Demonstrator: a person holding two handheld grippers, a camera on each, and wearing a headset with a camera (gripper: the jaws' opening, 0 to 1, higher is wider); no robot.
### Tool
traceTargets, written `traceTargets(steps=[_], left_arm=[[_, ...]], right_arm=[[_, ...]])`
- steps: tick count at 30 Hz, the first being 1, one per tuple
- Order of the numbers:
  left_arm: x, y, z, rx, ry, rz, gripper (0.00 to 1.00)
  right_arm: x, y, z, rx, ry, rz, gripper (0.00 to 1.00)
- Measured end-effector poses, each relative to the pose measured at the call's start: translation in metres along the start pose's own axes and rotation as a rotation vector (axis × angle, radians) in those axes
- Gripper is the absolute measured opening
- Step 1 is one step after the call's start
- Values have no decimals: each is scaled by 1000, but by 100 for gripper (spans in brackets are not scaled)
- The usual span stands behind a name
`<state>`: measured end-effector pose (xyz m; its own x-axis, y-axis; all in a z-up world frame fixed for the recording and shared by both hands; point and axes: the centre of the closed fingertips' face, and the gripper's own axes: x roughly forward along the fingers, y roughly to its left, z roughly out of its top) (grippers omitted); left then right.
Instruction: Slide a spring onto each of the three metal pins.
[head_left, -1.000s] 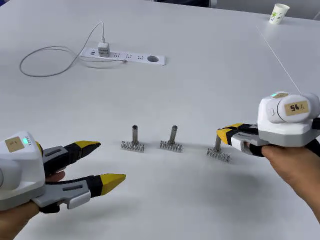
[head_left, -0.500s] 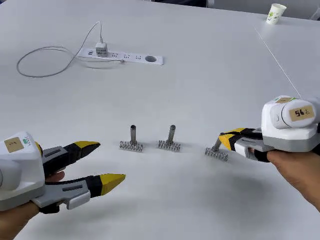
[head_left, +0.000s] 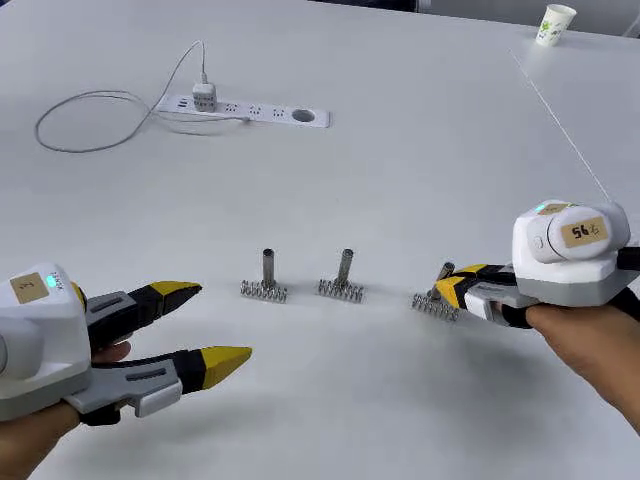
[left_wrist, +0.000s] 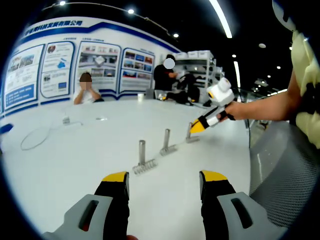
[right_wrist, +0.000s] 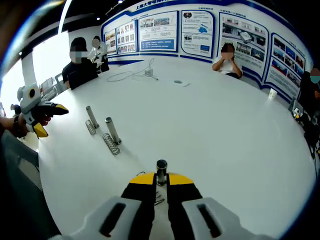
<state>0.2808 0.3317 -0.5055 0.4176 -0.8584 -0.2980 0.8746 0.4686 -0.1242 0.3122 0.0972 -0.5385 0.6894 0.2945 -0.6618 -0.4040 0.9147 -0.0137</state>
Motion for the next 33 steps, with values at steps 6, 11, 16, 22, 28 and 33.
traceTargets(steps=[6, 11, 16, 22, 28, 33], left_arm=[[0, 0, -1, -1, 2, 1, 58], [-1, 1, 0, -1, 2, 2, 58], [-1, 1, -1, -1, 4, 3, 58], [-1, 1, -2, -1, 4, 2, 58], [-1, 0, -2, -2, 5, -1, 58], [-1, 0, -2, -3, 5, -3, 58]], right_arm=[[6, -2, -3, -2, 12, 3, 9], [9, -1, -2, -7, 16, 8, 9], [6, 1, -3, -12, 20, 14, 10], [-2, -4, -4, -7, 20, 18, 11], [-11, 1, -7, -39, 25, 61, 13], [-13, 9, -19, -141, 67, 109, 17]])
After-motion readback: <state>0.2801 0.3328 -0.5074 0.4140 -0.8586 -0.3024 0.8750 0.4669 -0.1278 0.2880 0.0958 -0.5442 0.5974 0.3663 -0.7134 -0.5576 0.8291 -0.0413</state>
